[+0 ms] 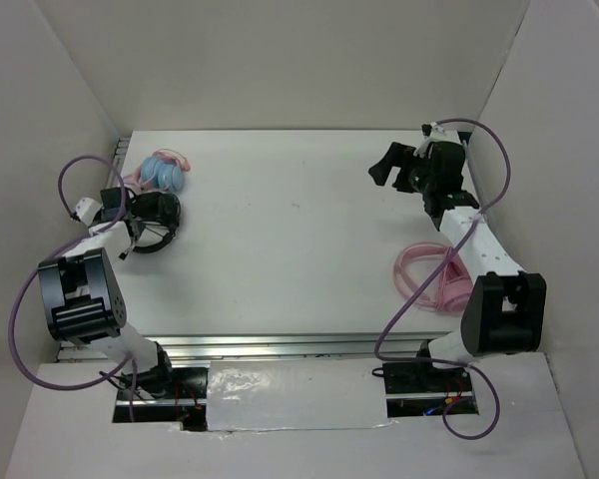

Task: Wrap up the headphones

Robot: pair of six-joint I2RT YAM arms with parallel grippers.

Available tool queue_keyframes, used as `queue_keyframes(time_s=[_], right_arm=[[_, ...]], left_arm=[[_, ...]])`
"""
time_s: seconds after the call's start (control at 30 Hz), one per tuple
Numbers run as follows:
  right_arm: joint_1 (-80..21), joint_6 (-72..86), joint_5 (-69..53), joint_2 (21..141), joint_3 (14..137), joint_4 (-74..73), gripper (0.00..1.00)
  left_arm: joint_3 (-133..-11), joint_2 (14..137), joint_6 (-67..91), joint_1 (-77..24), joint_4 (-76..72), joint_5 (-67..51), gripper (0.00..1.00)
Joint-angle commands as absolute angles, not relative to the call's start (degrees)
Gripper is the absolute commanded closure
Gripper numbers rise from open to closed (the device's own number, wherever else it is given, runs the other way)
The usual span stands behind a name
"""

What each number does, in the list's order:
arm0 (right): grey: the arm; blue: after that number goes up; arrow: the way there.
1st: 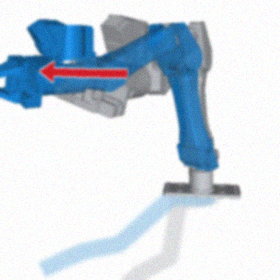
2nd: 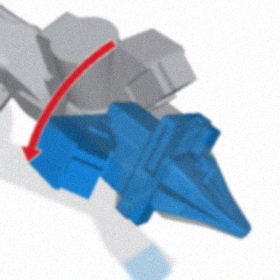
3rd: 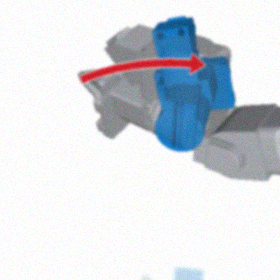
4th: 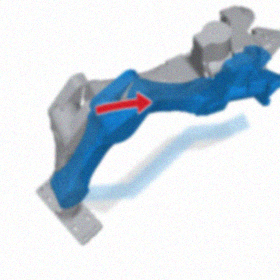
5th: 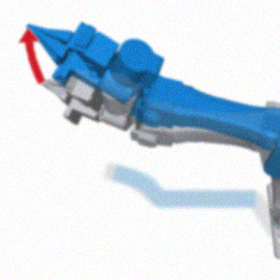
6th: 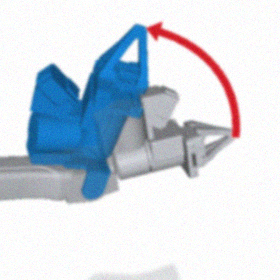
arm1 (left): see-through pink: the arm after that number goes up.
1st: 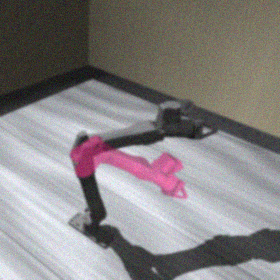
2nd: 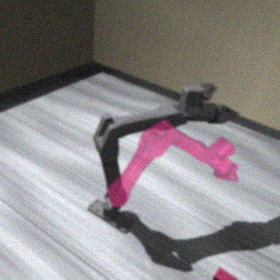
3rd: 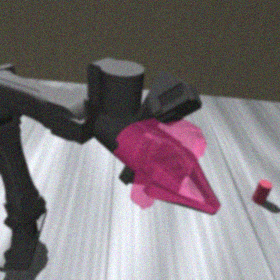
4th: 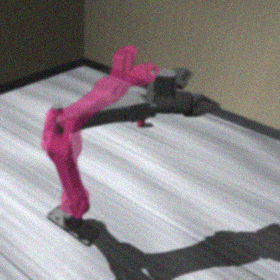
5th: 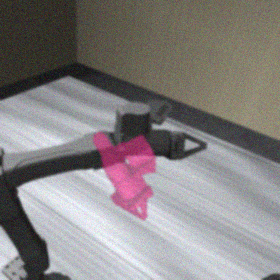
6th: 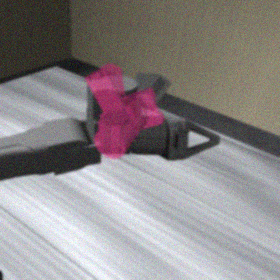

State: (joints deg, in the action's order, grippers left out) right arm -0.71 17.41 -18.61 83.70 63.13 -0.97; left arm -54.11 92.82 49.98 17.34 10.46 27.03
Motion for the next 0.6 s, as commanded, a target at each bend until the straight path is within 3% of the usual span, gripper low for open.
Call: queue_keyframes(time_s=[0.0, 0.1, 0.17, 0.43, 0.57], right_arm=[[-0.4, 16.0, -18.6, 79.3, 63.8, -1.5, 0.0], [-0.6, 16.2, -18.7, 77.3, 63.3, -1.8, 0.0], [-0.6, 16.8, -18.7, 75.3, 62.6, -1.9, 0.0], [-0.7, 22.0, -11.3, 67.3, 57.7, -6.4, 0.0], [-0.7, 24.5, -10.1, 61.9, 53.7, -9.4, 0.0]], left_arm=[[-52.9, 87.6, 51.7, 16.8, 9.8, 28.0, 0.33], [-53.3, 84.5, 51.9, 16.0, 13.0, 29.4, 0.23], [-53.6, 82.5, 51.7, 15.6, 15.9, 29.8, 0.01], [-55.1, 69.2, 50.9, 4.4, 26.1, 28.3, 0.01], [-54.3, 63.2, 49.8, -9.9, 25.1, 25.8, 0.01]])
